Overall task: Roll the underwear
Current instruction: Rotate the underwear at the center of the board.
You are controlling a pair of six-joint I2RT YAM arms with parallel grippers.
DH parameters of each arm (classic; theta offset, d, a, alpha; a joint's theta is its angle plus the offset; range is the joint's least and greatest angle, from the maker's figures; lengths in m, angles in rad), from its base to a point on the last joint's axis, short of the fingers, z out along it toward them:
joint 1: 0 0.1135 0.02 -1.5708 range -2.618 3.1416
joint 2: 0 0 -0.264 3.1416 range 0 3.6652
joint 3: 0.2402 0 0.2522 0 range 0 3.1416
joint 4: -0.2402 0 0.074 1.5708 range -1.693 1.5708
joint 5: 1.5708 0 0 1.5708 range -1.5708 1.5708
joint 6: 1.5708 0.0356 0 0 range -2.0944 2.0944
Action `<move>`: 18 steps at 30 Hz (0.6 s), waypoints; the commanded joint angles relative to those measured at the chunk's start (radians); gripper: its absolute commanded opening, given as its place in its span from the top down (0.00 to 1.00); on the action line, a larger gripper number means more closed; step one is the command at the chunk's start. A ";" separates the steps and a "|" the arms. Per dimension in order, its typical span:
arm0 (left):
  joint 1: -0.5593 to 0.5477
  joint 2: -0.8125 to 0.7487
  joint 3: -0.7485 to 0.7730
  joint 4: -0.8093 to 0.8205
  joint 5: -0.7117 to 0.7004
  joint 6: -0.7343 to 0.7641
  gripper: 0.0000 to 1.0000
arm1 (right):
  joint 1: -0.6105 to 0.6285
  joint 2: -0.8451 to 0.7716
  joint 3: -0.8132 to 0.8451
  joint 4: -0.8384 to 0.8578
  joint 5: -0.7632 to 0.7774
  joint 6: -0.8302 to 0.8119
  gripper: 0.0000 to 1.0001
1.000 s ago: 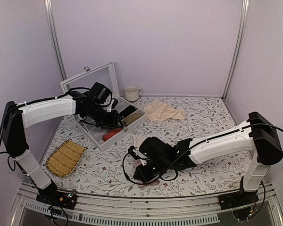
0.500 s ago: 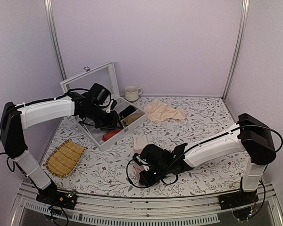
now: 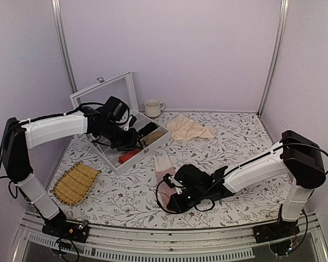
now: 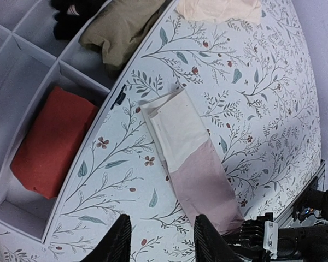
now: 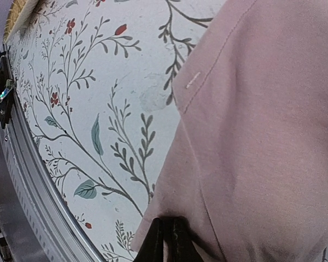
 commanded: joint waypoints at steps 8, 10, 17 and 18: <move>0.012 0.036 0.037 0.015 0.012 -0.004 0.61 | -0.083 -0.082 -0.134 -0.248 0.146 -0.017 0.92; 0.012 0.039 0.042 0.015 0.012 -0.004 0.60 | -0.100 -0.115 -0.151 -0.275 0.172 -0.014 0.92; 0.012 0.058 0.061 0.018 0.020 0.000 0.60 | -0.154 -0.225 -0.155 -0.347 0.230 -0.014 0.91; 0.012 0.063 0.065 0.021 0.024 0.000 0.60 | -0.153 -0.235 -0.135 -0.358 0.230 -0.019 0.91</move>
